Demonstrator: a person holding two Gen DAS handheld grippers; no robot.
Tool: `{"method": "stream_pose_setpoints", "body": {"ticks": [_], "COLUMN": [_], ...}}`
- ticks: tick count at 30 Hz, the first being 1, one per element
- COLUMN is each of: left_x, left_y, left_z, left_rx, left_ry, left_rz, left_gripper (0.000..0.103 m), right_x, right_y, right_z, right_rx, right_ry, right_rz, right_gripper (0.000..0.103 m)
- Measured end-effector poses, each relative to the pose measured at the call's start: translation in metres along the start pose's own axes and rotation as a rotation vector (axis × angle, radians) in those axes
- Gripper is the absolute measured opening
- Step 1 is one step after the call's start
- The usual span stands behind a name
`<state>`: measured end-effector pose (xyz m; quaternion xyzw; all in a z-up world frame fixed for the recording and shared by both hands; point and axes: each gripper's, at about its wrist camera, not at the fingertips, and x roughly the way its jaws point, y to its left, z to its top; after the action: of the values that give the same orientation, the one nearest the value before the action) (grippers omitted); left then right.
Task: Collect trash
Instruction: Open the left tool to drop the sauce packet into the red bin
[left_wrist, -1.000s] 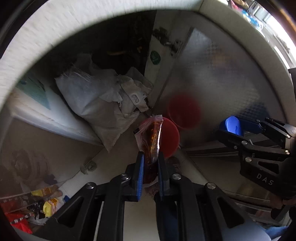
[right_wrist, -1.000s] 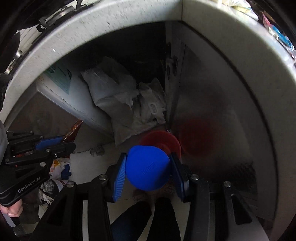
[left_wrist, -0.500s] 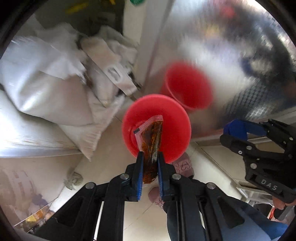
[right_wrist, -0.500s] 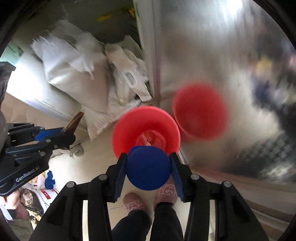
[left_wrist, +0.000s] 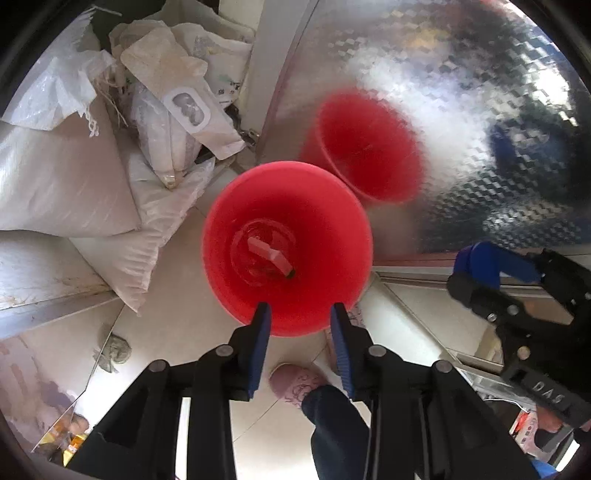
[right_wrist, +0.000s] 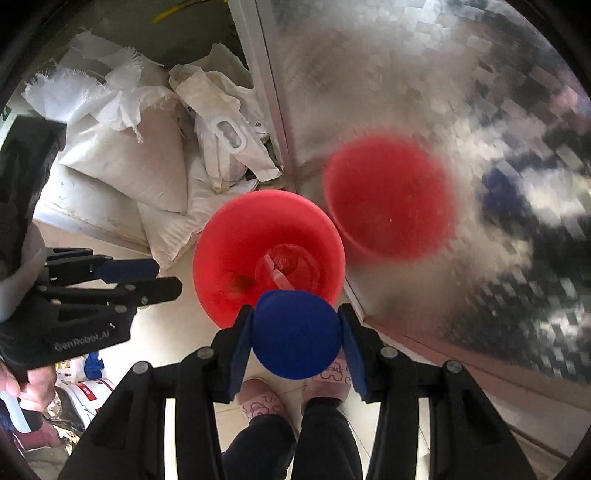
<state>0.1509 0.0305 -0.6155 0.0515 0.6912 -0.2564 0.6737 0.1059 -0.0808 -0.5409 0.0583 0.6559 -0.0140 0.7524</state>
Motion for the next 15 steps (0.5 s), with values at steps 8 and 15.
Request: {"method": "stream_pose_setpoints", "body": {"ticks": [8, 15], "left_x": [0.001, -0.011], "left_y": [0.013, 0.024], "left_z": [-0.006, -0.014], "left_rx": [-0.011, -0.015], "left_ry": [0.022, -0.018], "left_rz": [0.029, 0.054], "left_gripper": [0.031, 0.045], "right_x": [0.0, 0.007], "right_y": [0.006, 0.019], "right_z": [0.005, 0.007], "right_rx": [-0.028, -0.065], "right_ry": [0.012, 0.038], "right_rz": [0.008, 0.037], "right_gripper": [0.043, 0.043]}}
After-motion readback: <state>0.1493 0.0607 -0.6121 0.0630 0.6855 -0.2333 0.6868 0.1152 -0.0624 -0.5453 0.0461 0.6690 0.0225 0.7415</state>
